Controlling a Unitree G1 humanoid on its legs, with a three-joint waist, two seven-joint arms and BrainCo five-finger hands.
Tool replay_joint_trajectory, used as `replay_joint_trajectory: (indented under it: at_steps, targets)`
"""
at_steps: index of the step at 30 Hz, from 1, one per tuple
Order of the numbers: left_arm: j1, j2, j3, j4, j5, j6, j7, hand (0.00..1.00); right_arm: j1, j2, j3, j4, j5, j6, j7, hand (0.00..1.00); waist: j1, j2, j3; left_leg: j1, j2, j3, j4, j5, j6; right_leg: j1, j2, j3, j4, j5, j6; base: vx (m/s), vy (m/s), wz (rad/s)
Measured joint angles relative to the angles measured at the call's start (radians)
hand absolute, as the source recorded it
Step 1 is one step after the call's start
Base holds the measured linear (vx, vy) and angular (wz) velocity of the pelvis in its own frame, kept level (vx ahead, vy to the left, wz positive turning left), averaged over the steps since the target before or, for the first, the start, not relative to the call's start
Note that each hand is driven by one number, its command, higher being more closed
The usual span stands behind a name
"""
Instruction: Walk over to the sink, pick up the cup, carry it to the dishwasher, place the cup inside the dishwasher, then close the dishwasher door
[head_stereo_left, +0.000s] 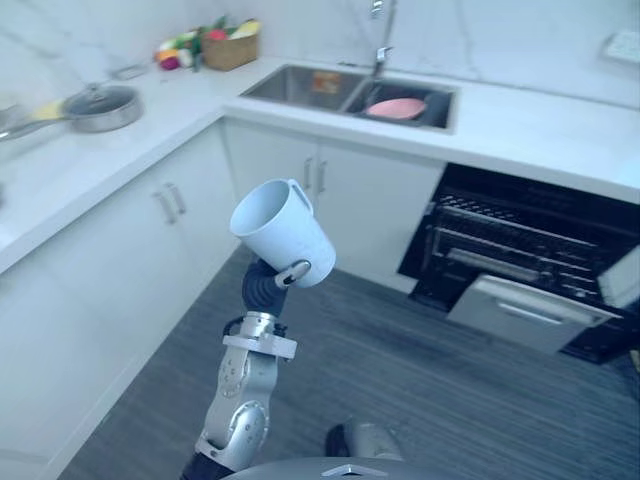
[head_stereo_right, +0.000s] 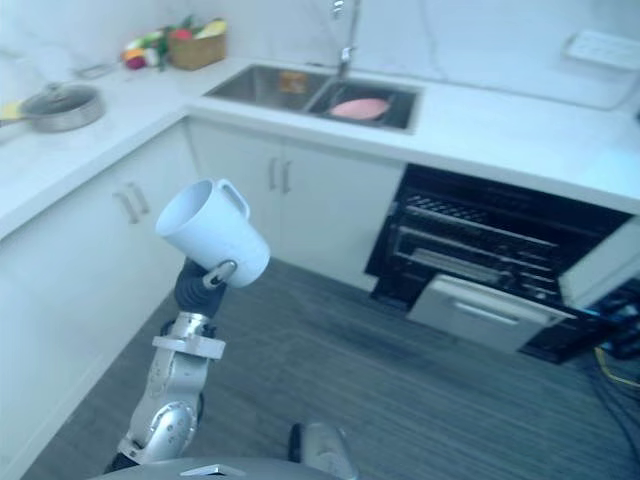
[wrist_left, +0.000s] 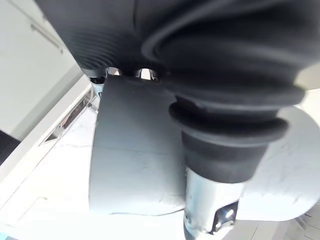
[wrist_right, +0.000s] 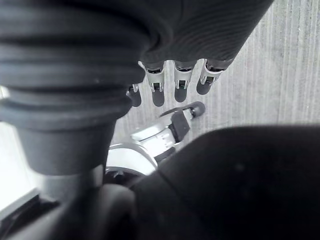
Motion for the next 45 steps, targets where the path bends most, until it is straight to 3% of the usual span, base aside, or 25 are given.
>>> replay_joint_trajectory:
  at_steps: [1,2,3,5,8,11,13,14,16,18,19,21,23,24,25,26,27,30,32,33,35,37,40,42,45]
  targets:
    - [0.009,-0.009,0.008,0.001,0.028,0.0,0.002,1.0,0.008,-0.004,-0.001,-0.019,0.012,-0.017,-0.011,0.0,0.012,0.003,0.009,-0.173,-0.016,-0.03,0.274,-0.001,0.005,0.102,0.049,0.046,-0.112,0.02,-0.046,0.31,-0.028,-0.69]
    - [0.01,-0.009,0.01,0.001,0.035,0.0,0.003,1.0,0.009,-0.004,-0.001,-0.019,0.017,-0.02,-0.012,0.0,0.016,0.0,0.012,-0.202,-0.024,-0.026,0.306,-0.03,0.013,0.118,0.05,0.053,-0.126,0.021,-0.048,0.45,-0.009,-0.87]
    - [0.01,-0.003,0.018,0.001,0.038,0.0,0.004,1.0,0.011,-0.001,-0.001,-0.019,0.048,-0.034,-0.023,0.0,0.032,-0.014,0.017,-0.282,-0.062,0.013,0.37,-0.124,0.048,0.185,0.049,0.095,-0.183,0.025,-0.055,0.22,0.0,-0.6]
    - [0.01,0.004,0.023,-0.008,0.04,0.0,0.004,1.0,0.022,-0.002,0.002,-0.019,0.047,-0.049,-0.039,0.0,0.055,-0.019,0.018,-0.38,-0.082,0.077,0.33,-0.222,0.064,0.281,0.048,0.149,-0.264,0.034,-0.053,0.46,0.024,-0.84]
    - [0.014,0.018,0.031,-0.072,0.037,0.0,0.008,1.0,0.026,-0.005,0.007,-0.022,0.048,-0.049,-0.089,0.0,0.077,-0.027,0.016,-0.436,-0.089,0.167,0.073,-0.323,0.074,0.379,0.043,0.279,-0.324,0.035,-0.048,0.51,0.129,-1.14]
    - [0.017,0.046,0.026,-0.117,0.037,0.0,0.023,1.0,0.025,0.01,0.008,-0.024,0.083,-0.049,-0.196,0.0,0.084,-0.057,0.017,-0.434,-0.155,0.132,-0.29,-0.316,0.075,0.394,0.005,0.417,-0.308,-0.002,-0.037,0.46,0.267,-1.42]
    - [0.019,0.051,-0.001,-0.117,0.038,0.0,0.033,1.0,0.033,0.028,-0.02,-0.025,0.122,-0.051,-0.242,0.0,0.073,-0.064,0.013,-0.419,-0.178,0.058,-0.469,-0.204,0.051,0.394,-0.01,0.466,-0.27,-0.064,-0.013,0.4,0.315,-1.08]
    - [0.033,0.062,-0.018,-0.116,0.039,0.002,0.037,1.0,0.036,0.06,-0.041,-0.025,0.128,-0.054,-0.277,0.0,0.064,-0.091,0.003,-0.387,-0.195,0.092,-0.468,-0.175,0.036,0.402,-0.034,0.49,-0.25,-0.107,0.008,0.37,0.311,-0.79]
    - [0.061,0.078,-0.022,-0.124,0.037,0.002,0.043,1.0,0.049,0.095,-0.071,-0.032,0.148,-0.06,-0.338,0.0,0.061,-0.12,-0.014,-0.378,-0.188,0.147,-0.376,-0.257,0.052,0.396,-0.071,0.489,-0.239,-0.096,0.015,0.45,0.36,-1.0]
    - [0.068,0.104,-0.019,-0.141,0.035,0.002,0.039,1.0,0.053,0.101,-0.079,-0.032,0.176,-0.06,-0.376,0.0,0.063,-0.123,-0.019,-0.375,-0.186,0.139,-0.317,-0.299,0.058,0.397,-0.083,0.52,-0.223,-0.097,0.016,0.28,0.207,-1.07]
    - [0.068,0.123,-0.015,-0.157,0.035,0.001,0.039,1.0,0.048,0.115,-0.131,-0.032,0.239,-0.064,-0.427,0.0,0.063,-0.12,-0.02,-0.354,-0.186,0.161,-0.295,-0.317,0.081,0.392,-0.094,0.536,-0.191,-0.083,0.039,0.23,0.16,-1.09]
    - [0.065,0.122,-0.017,-0.157,0.035,0.001,0.034,1.0,0.039,0.12,-0.207,-0.053,0.307,-0.086,-0.469,0.0,0.054,-0.112,-0.023,-0.324,-0.185,0.18,-0.289,-0.331,0.076,0.376,-0.101,0.532,-0.141,-0.07,0.056,0.17,0.139,-1.04]
    - [0.057,0.119,-0.024,-0.158,0.033,0.003,0.008,1.0,0.026,0.124,-0.298,-0.185,0.404,-0.226,-0.521,0.0,0.054,-0.088,-0.039,-0.231,-0.192,0.222,-0.344,-0.414,0.071,0.239,-0.092,0.493,0.138,-0.064,0.084,0.13,0.147,-1.34]
    - [0.05,0.123,-0.026,-0.157,0.033,0.003,0.006,1.0,0.013,0.127,-0.303,-0.226,0.415,-0.266,-0.532,0.0,0.054,-0.098,-0.038,-0.21,-0.205,0.256,-0.349,-0.425,0.075,0.185,-0.109,0.458,0.238,-0.057,0.123,0.08,0.151,-1.23]
    - [0.048,0.124,-0.03,-0.157,0.034,0.006,0.002,1.0,-0.007,0.13,-0.302,-0.304,0.409,-0.336,-0.57,0.0,0.054,-0.119,-0.028,-0.158,-0.227,0.315,-0.365,-0.448,0.084,0.098,-0.172,0.38,0.393,-0.001,0.176,0.03,0.154,-1.24]
    - [0.05,0.129,-0.041,-0.15,0.037,0.02,0.002,1.0,-0.024,0.125,-0.312,-0.353,0.387,-0.404,-0.6,0.0,0.046,-0.111,-0.027,-0.098,-0.237,0.345,-0.393,-0.462,0.095,0.058,-0.238,0.278,0.48,0.081,0.138,0.05,0.183,-1.14]
    - [0.05,0.133,-0.057,-0.149,0.043,0.025,0.0,1.0,-0.033,0.12,-0.313,-0.383,0.38,-0.443,-0.618,0.0,0.033,-0.09,-0.029,-0.059,-0.237,0.363,-0.421,-0.464,0.098,0.055,-0.27,0.203,0.501,0.089,0.121,0.05,0.152,-0.67]
    - [0.035,0.135,-0.054,-0.145,0.057,0.025,-0.009,1.0,-0.047,0.142,-0.273,-0.569,0.379,-0.528,-0.675,0.0,0.007,-0.091,-0.038,-0.018,-0.211,0.396,-0.46,-0.46,0.089,0.042,-0.303,0.027,0.359,-0.062,0.115,0.11,0.05,-0.27]
    - [0.036,0.137,-0.037,-0.131,0.055,0.026,-0.02,1.0,-0.048,0.162,-0.257,-0.723,0.345,-0.574,-0.696,0.0,0.008,-0.087,-0.04,0.018,-0.188,0.424,-0.475,-0.454,0.057,0.043,-0.299,-0.088,0.213,-0.073,0.107,0.21,-0.061,-0.43]
    - [0.037,0.138,-0.016,-0.117,0.055,0.024,-0.031,1.0,-0.05,0.164,-0.239,-0.827,0.317,-0.596,-0.703,0.0,0.016,-0.12,-0.041,0.033,-0.199,0.423,-0.462,-0.463,0.04,0.056,-0.294,-0.155,0.07,-0.023,0.071,0.25,-0.079,-0.61]
    - [0.04,0.122,0.004,-0.067,0.055,0.032,-0.033,1.0,-0.075,0.136,-0.218,-0.944,0.293,-0.599,-0.703,0.0,0.02,-0.076,-0.018,0.047,-0.162,0.364,-0.466,-0.473,0.032,0.088,-0.245,-0.161,0.045,-0.002,0.032,0.21,-0.084,-0.68]
    - [0.04,0.119,-0.004,-0.066,0.056,0.038,-0.036,1.0,-0.094,0.137,-0.211,-1.03,0.258,-0.599,-0.706,0.0,0.014,-0.062,-0.004,0.06,-0.153,0.344,-0.475,-0.474,0.041,0.093,-0.219,-0.152,0.027,-0.005,0.029,0.15,-0.073,-0.4]
    - [0.039,0.113,-0.012,-0.068,0.069,0.038,-0.044,1.0,-0.095,0.156,-0.165,-1.096,0.228,-0.563,-0.706,0.0,0.005,-0.051,0.025,0.01,-0.121,0.329,-0.289,-0.464,0.046,0.141,-0.203,-0.152,-0.019,-0.042,0.062,0.07,-0.037,0.01]
    - [0.061,0.101,-0.034,-0.082,0.088,0.038,-0.045,1.0,-0.068,0.158,-0.115,-1.189,0.221,-0.51,-0.686,0.0,0.017,-0.033,0.032,-0.139,-0.037,0.294,0.038,-0.357,0.041,0.205,-0.185,-0.155,-0.08,-0.034,0.071,0.06,0.06,-0.03]
    - [0.082,0.089,-0.052,-0.082,0.124,0.037,-0.046,1.0,-0.076,0.147,-0.096,-1.233,0.221,-0.481,-0.639,0.0,0.023,-0.021,0.022,-0.171,-0.027,0.315,-0.032,-0.396,0.072,0.236,-0.199,-0.15,-0.131,-0.015,0.079,0.13,0.142,-0.11]
